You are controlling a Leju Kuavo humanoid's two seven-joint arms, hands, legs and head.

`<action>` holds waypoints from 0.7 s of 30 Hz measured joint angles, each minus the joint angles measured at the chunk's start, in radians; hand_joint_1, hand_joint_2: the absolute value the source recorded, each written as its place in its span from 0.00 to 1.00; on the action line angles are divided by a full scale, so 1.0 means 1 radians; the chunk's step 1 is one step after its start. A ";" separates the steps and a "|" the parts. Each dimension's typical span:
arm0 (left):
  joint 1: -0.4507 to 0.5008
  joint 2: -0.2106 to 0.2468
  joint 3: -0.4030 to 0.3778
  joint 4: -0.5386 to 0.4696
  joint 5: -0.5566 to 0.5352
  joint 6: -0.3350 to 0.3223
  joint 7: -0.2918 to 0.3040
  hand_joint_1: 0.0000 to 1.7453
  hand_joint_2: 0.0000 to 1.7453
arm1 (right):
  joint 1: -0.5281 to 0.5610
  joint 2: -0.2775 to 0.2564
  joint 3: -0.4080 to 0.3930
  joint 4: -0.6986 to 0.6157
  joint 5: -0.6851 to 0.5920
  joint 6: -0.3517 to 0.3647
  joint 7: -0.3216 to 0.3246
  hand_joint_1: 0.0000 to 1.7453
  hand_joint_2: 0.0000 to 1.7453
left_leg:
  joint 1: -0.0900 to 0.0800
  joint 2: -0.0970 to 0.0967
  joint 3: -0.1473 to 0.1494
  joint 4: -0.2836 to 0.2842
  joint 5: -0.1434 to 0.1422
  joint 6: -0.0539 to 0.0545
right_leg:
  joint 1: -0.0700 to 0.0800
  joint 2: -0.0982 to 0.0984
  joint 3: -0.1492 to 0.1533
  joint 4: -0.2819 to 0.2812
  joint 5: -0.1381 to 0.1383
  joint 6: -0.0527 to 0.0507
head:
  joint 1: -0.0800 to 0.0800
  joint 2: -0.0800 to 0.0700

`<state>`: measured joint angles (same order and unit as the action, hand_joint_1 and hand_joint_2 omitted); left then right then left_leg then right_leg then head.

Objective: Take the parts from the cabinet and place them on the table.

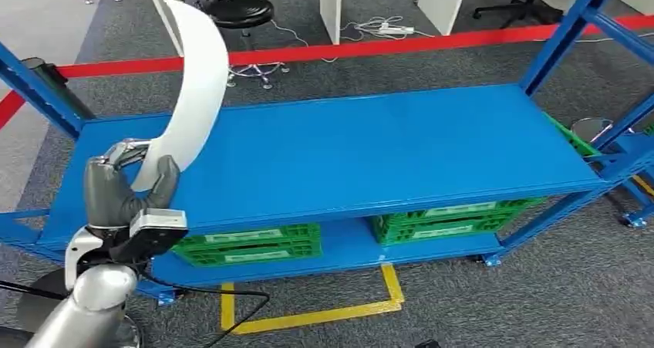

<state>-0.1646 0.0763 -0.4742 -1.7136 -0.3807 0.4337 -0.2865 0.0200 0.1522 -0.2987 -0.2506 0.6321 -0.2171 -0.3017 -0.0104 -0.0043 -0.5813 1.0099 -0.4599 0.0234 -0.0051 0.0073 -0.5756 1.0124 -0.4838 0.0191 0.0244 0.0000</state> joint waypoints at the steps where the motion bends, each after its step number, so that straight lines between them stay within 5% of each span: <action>1: 0.007 0.000 -0.002 -0.002 -0.003 0.001 -0.002 1.00 1.00 | 0.003 0.000 0.000 0.000 0.000 0.000 0.001 0.00 1.00 | 0.001 0.000 0.001 0.000 0.000 -0.002 | 0.002 0.001 0.000 0.002 0.000 -0.002 | 0.002 0.000; 4: 0.020 0.001 -0.004 -0.014 -0.005 0.007 -0.011 1.00 1.00 | 0.005 0.000 0.000 0.000 -0.001 -0.003 0.001 0.00 1.00 | 0.005 0.001 -0.008 0.023 -0.030 -0.018 | -0.004 -0.001 0.002 -0.007 0.008 -0.019 | -0.001 0.000; 7: 0.026 0.003 -0.006 -0.019 -0.005 0.010 -0.016 1.00 1.00 | 0.003 0.000 0.000 0.000 -0.001 -0.005 0.001 0.00 1.00 | 0.010 0.001 -0.095 0.233 -0.146 -0.029 | -0.004 -0.004 0.000 -0.006 0.010 -0.025 | -0.004 0.000; 8: 0.031 0.004 -0.007 -0.019 -0.005 0.010 -0.017 1.00 1.00 | 0.004 0.000 0.000 0.000 -0.001 -0.005 0.001 0.00 1.00 | 0.010 0.001 -0.120 0.292 -0.165 -0.031 | -0.004 -0.005 -0.002 -0.006 0.011 -0.026 | -0.005 0.000; 10: 0.037 0.006 -0.010 -0.020 -0.005 0.010 -0.017 1.00 1.00 | 0.006 0.000 0.000 0.000 -0.001 -0.005 0.002 0.00 1.00 | 0.013 0.001 -0.104 0.273 -0.131 -0.032 | -0.004 -0.005 -0.002 -0.006 0.012 -0.026 | -0.005 0.000; 13: 0.037 0.007 -0.011 -0.026 -0.005 0.010 -0.017 1.00 1.00 | 0.005 0.000 0.000 0.000 -0.001 -0.005 0.001 0.00 1.00 | 0.015 0.001 0.028 0.030 -0.017 -0.025 | -0.004 -0.004 0.002 -0.006 0.014 -0.023 | -0.005 0.000; 14: 0.036 0.007 -0.012 -0.028 -0.005 0.010 -0.018 1.00 1.00 | 0.003 0.000 -0.001 0.000 -0.001 -0.005 0.001 0.00 1.00 | 0.012 0.001 0.039 0.000 -0.028 -0.024 | 0.004 -0.004 -0.004 0.001 0.014 -0.017 | -0.004 0.000; 17: 0.040 0.008 -0.013 -0.031 -0.005 0.012 -0.018 1.00 1.00 | 0.004 0.000 -0.001 0.000 -0.001 -0.005 0.001 0.00 1.00 | 0.008 -0.001 0.030 0.001 -0.028 -0.012 | 0.000 -0.006 -0.011 -0.004 0.023 -0.002 | -0.004 0.000; 18: 0.040 0.008 -0.013 -0.032 -0.005 0.013 -0.018 1.00 1.00 | 0.004 0.000 0.000 0.000 -0.001 -0.005 0.001 0.00 1.00 | 0.010 -0.001 0.030 -0.008 -0.019 0.000 | 0.000 -0.005 -0.011 -0.005 0.026 0.006 | -0.003 0.000; 20: 0.038 0.008 -0.014 -0.035 -0.005 0.013 -0.018 1.00 1.00 | 0.004 0.000 0.000 0.000 -0.001 -0.005 0.001 0.00 1.00 | 0.014 0.003 0.027 -0.011 -0.011 0.011 | -0.002 -0.005 -0.043 0.053 -0.032 0.011 | 0.002 0.000; 21: 0.039 0.008 -0.014 -0.036 -0.005 0.013 -0.018 1.00 1.00 | 0.004 0.000 0.000 0.000 -0.001 -0.005 0.001 0.00 1.00 | 0.013 0.004 0.023 -0.011 -0.008 0.015 | -0.004 -0.005 -0.073 0.130 -0.077 0.013 | 0.006 0.000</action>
<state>-0.1258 0.0839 -0.4887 -1.7494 -0.3861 0.4471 -0.3048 0.0237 0.1526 -0.2991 -0.2506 0.6310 -0.2220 -0.3006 0.0030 -0.0005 -0.5580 0.9986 -0.4675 0.0386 -0.0092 0.0021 -0.6484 1.1423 -0.5604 0.0325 0.0301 0.0000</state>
